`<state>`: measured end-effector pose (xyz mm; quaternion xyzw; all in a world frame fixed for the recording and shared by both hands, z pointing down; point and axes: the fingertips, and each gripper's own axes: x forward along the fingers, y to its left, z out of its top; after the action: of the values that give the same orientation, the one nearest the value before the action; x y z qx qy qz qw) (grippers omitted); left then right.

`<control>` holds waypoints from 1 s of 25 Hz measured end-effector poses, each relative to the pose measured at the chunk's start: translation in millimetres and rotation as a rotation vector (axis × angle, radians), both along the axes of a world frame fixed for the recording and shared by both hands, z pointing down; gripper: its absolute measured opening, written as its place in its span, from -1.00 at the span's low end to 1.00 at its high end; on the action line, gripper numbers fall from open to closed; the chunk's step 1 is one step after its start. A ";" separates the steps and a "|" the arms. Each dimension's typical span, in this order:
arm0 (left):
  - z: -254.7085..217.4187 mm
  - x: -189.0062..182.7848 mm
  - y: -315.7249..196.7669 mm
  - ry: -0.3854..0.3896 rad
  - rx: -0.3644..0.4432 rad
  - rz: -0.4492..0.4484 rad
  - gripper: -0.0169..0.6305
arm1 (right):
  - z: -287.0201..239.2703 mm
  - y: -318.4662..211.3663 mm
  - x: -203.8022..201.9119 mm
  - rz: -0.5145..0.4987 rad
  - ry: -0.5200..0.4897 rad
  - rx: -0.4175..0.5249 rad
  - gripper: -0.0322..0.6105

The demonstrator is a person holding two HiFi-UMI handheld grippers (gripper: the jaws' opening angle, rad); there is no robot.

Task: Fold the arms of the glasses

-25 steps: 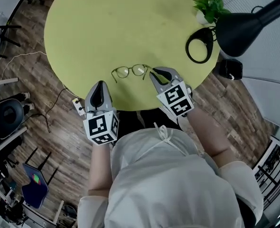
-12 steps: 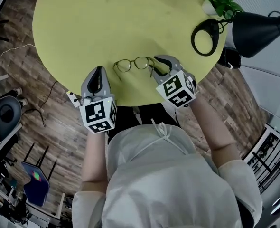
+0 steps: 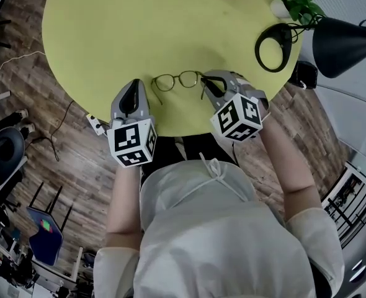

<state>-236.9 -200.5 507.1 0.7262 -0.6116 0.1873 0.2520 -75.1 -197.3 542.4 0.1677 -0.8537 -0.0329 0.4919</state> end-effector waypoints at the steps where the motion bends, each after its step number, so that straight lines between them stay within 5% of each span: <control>1: 0.2 0.2 0.0 0.001 0.000 -0.004 -0.93 | 0.3 0.7 0.4 -0.003 0.002 -0.001 -0.85; 9: 0.9 9.2 3.5 0.039 0.002 -0.008 -0.93 | -0.1 3.5 1.4 0.003 0.002 -0.007 -0.85; 25: 18.3 52.6 -4.7 0.030 -0.014 0.120 -0.93 | 1.8 5.9 4.5 0.024 -0.024 -0.015 -0.85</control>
<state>-184.3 -205.2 525.3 0.7626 -0.5618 0.1954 0.2543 -70.6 -191.4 544.2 0.1748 -0.8577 -0.0186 0.4832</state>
